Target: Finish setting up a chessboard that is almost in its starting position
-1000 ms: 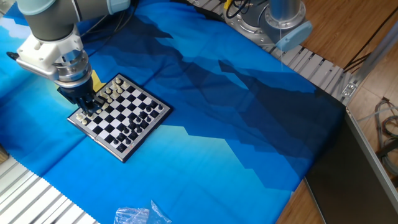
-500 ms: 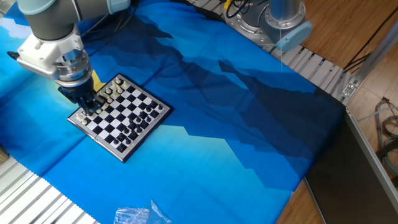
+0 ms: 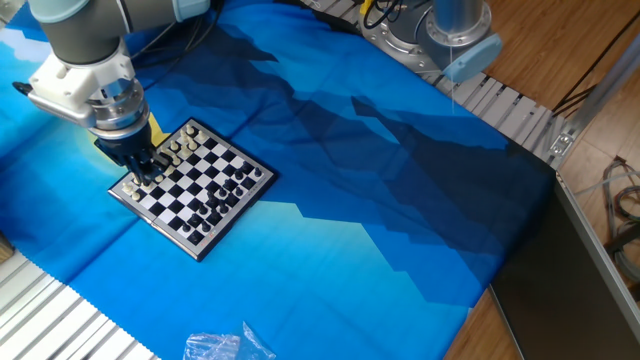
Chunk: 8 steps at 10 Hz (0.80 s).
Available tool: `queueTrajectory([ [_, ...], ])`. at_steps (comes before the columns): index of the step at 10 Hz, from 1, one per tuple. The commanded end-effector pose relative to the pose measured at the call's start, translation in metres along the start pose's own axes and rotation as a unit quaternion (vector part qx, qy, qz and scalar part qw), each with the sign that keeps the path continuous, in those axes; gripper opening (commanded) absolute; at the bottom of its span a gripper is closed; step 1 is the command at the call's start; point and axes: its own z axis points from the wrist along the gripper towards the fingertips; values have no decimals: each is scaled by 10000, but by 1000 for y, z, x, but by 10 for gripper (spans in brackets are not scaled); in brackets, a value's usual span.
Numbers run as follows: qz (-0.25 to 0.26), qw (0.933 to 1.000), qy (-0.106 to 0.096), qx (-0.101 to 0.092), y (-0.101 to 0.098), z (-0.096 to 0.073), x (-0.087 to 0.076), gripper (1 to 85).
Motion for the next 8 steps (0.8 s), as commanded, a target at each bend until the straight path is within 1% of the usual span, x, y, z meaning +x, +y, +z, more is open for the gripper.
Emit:
queueTrajectory([
  [1,30,10000,-44,-39,1,0,-2,10],
  [4,38,10000,-38,-48,2,2,-2,17],
  [5,42,9999,-21,-101,5,3,-2,50],
  [6,38,9999,-25,-147,7,3,-2,53],
  [7,23,9999,-35,-152,6,3,-2,57],
  [8,10,9998,-21,-188,7,2,-1,80],
])
